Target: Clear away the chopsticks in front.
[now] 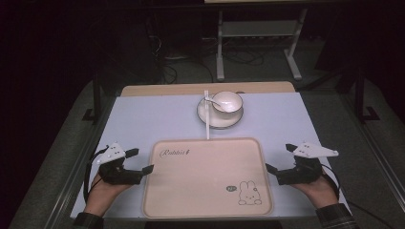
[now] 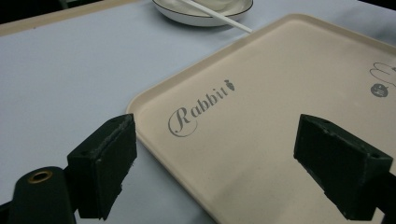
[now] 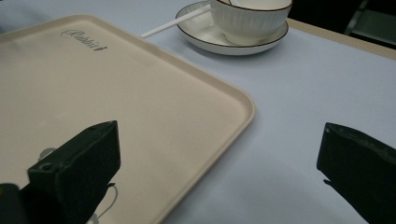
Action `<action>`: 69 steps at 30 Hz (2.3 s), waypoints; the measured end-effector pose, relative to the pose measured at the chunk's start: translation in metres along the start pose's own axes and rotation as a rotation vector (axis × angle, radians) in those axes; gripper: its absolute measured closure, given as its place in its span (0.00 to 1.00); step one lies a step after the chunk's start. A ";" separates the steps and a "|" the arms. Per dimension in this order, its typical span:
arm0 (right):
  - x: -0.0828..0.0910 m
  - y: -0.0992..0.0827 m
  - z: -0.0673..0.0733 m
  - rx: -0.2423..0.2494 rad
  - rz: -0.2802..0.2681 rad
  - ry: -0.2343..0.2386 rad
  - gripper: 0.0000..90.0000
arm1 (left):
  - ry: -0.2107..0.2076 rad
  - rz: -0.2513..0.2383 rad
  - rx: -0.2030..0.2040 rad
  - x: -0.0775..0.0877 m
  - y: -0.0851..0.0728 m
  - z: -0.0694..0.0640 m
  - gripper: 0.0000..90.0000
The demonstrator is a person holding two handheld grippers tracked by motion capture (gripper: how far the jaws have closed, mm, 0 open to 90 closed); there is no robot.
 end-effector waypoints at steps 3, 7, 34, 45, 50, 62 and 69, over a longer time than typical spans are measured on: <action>0.000 0.000 0.000 0.001 0.002 0.005 0.00 | 0.001 0.005 0.004 -0.002 0.001 0.001 0.14; -0.002 0.001 0.000 0.001 0.008 0.009 0.00 | 0.003 0.027 0.006 -0.007 0.005 0.002 0.15; 0.003 -0.001 -0.002 -0.013 0.001 0.011 0.00 | -0.029 0.037 -0.012 -0.064 0.053 0.008 0.15; 0.003 0.000 -0.002 -0.017 -0.002 0.008 0.00 | -0.024 0.036 -0.022 -0.082 0.071 0.010 0.15; 0.004 0.000 -0.002 -0.014 -0.005 0.007 0.00 | -0.028 0.045 -0.021 -0.094 0.079 0.011 0.15; 0.004 0.000 -0.002 -0.013 -0.006 0.008 0.00 | -0.031 0.067 -0.020 -0.137 0.104 0.012 0.16; 0.005 -0.001 -0.003 -0.017 -0.008 0.007 0.00 | -0.040 0.093 0.000 -0.161 0.115 0.012 0.23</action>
Point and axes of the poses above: each handheld gripper's, and its own axes: x roughly backward along the jaws, y roughly out of its top, z roughly to its left, the point moved 2 cm from there along -x, roughly forward along the jaws
